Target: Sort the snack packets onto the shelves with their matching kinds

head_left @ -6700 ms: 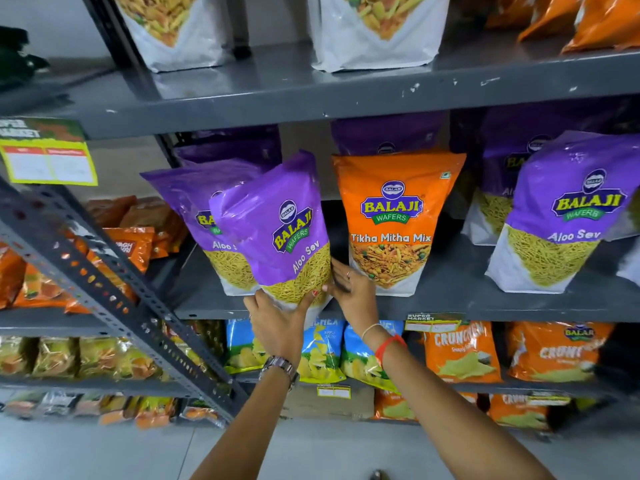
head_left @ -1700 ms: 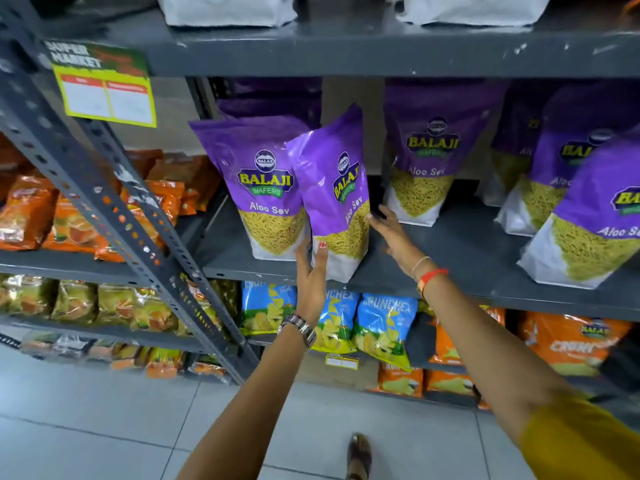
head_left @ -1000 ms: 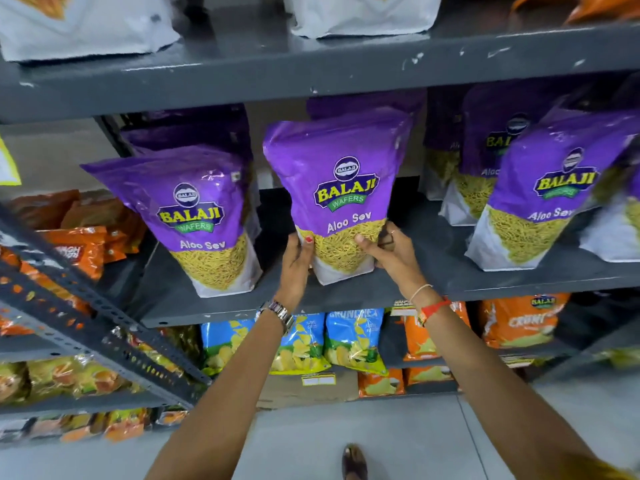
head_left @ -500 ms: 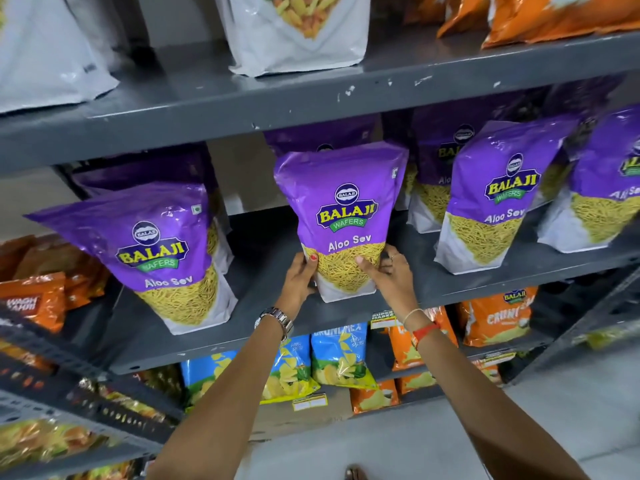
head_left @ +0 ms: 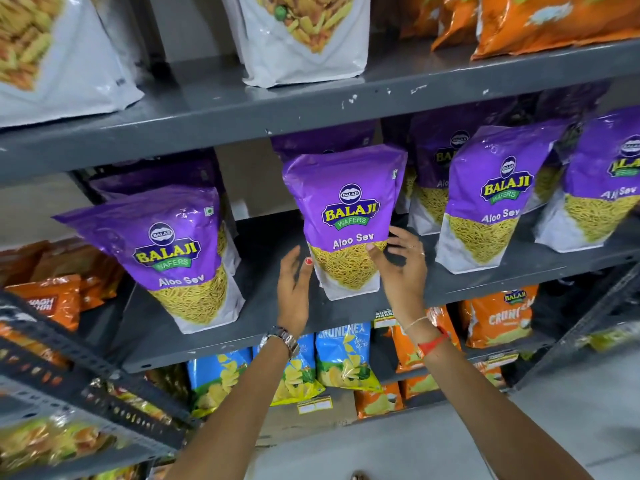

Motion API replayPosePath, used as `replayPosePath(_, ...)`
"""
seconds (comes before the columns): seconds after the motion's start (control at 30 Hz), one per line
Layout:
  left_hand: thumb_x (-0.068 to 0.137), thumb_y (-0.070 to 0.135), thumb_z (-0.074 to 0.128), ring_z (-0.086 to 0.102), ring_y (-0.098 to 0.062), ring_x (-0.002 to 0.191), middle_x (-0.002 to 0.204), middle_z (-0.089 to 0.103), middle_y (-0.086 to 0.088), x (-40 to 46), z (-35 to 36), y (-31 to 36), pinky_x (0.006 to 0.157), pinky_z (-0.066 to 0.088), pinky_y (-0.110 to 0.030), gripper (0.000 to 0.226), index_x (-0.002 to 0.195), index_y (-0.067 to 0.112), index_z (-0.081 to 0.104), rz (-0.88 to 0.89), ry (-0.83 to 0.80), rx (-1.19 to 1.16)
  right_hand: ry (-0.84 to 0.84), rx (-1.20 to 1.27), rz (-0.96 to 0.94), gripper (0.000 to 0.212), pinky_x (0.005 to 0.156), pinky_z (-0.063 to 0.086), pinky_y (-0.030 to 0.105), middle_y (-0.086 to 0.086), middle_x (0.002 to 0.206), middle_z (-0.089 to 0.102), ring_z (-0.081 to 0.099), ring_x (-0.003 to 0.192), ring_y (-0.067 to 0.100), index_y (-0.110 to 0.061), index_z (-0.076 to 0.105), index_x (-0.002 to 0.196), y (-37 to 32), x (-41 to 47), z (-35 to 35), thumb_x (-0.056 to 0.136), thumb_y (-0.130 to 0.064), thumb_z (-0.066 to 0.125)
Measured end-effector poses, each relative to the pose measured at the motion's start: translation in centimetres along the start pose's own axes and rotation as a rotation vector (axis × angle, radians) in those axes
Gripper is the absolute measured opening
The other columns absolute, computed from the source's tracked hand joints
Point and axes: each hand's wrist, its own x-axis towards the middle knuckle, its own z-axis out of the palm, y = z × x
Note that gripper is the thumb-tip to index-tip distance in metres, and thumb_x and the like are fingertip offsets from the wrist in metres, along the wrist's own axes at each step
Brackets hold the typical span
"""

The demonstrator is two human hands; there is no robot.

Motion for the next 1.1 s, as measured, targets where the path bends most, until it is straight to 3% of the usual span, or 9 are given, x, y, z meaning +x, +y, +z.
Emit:
replayPosePath(0.1,0.090,0.023,0.050,0.053,0.004,0.108,0.125,0.056,-0.007,-1.0,-1.5,3.7,0.086,0.040,-0.006,0.034,0.122,0.009,0.052,0.271,0.094,0.017,-0.049,0.120,-0.185,0.027,0.067,0.049,0.012,0.013,0.105,0.060,0.056,0.087,0.001,-0.029,0.058,0.097,-5.5,-1.1,0.9,0.079,-0.014,0.071)
replayPosePath(0.37,0.091,0.022,0.044,0.059,-0.022,0.103,0.107,0.062,-0.001,-1.2,-8.8,16.9,0.091,0.047,-0.033,0.021,0.108,0.025,0.055,0.747,0.348,-0.004,-0.146,0.347,-0.461,0.022,0.068,0.049,0.015,0.007,0.094,0.060,0.058,0.085,0.006,-0.023,0.059,0.091,-18.8,-1.0,6.1,0.080,-0.006,0.065)
replayPosePath(0.5,0.092,0.017,0.043,0.055,-0.013,0.100,0.105,0.059,0.002,0.6,-13.4,22.3,0.089,0.046,-0.040,0.025,0.111,0.005,0.054,0.865,0.497,-0.003,-0.251,0.342,-0.553,0.022,0.067,0.050,0.012,0.001,0.093,0.060,0.057,0.085,0.003,-0.018,0.059,0.095,-23.3,-0.2,10.2,0.079,-0.004,0.064)
replayPosePath(0.6,0.090,0.023,0.043,0.049,-0.019,0.107,0.113,0.052,-0.013,2.6,-16.4,25.7,0.092,0.040,-0.025,0.035,0.119,0.005,0.046,0.840,0.561,-0.035,-0.426,0.227,-0.549,0.031,0.079,0.054,0.021,0.008,0.104,0.061,0.057,0.095,0.010,-0.011,0.059,0.109,-25.6,-0.2,13.6,0.080,-0.004,0.066)
replayPosePath(0.73,0.097,0.025,0.035,0.038,-0.018,0.129,0.148,0.033,-0.017,4.6,-18.6,28.9,0.093,0.033,-0.012,0.043,0.137,0.009,0.031,0.610,0.536,-0.066,-0.600,-0.030,-0.562,0.042,0.089,0.043,0.028,0.020,0.119,0.062,0.059,0.107,0.031,-0.001,0.053,0.122,-26.8,-0.3,17.4,0.083,-0.010,0.064)
replayPosePath(0.83,0.094,0.048,0.032,0.042,-0.022,0.129,0.143,0.042,-0.013,6.2,-19.9,29.3,0.107,0.033,-0.032,0.056,0.137,0.012,0.035,0.500,0.439,-0.011,-0.717,-0.130,-0.479,0.058,0.099,0.039,0.030,0.019,0.135,0.053,0.051,0.123,0.030,-0.003,0.039,0.137,-27.1,-0.6,19.2,0.086,-0.021,0.061)
replayPosePath(0.93,0.065,0.086,0.037,0.051,-0.024,0.122,0.135,0.054,0.000,8.2,-21.6,28.2,0.107,0.035,-0.055,0.084,0.129,0.032,0.046,0.374,0.353,0.028,-0.745,-0.143,-0.428,0.063,0.109,0.031,0.033,0.017,0.147,0.040,0.039,0.135,0.030,-0.003,0.029,0.141,-27.7,-1.2,19.6,0.089,-0.021,0.058)
replayPosePath(1.03,0.067,0.084,0.031,0.041,-0.048,0.125,0.138,0.048,-0.020,7.1,-20.7,28.6,0.103,0.032,-0.067,0.089,0.131,0.024,0.042,0.378,0.347,0.127,-0.751,-0.143,-0.415,0.060,0.108,0.031,0.032,0.017,0.146,0.041,0.040,0.134,0.030,-0.002,0.031,0.140,-28.1,-1.6,19.5,0.089,-0.019,0.058)
replayPosePath(1.1,0.079,0.071,0.027,0.038,-0.043,0.129,0.143,0.039,-0.023,5.2,-19.2,29.6,0.104,0.033,-0.055,0.079,0.136,0.018,0.033,0.403,0.385,0.168,-0.726,-0.127,-0.435,0.055,0.105,0.034,0.031,0.017,0.141,0.047,0.044,0.130,0.029,-0.004,0.037,0.137,-28.0,-1.8,19.0,0.088,-0.018,0.059)
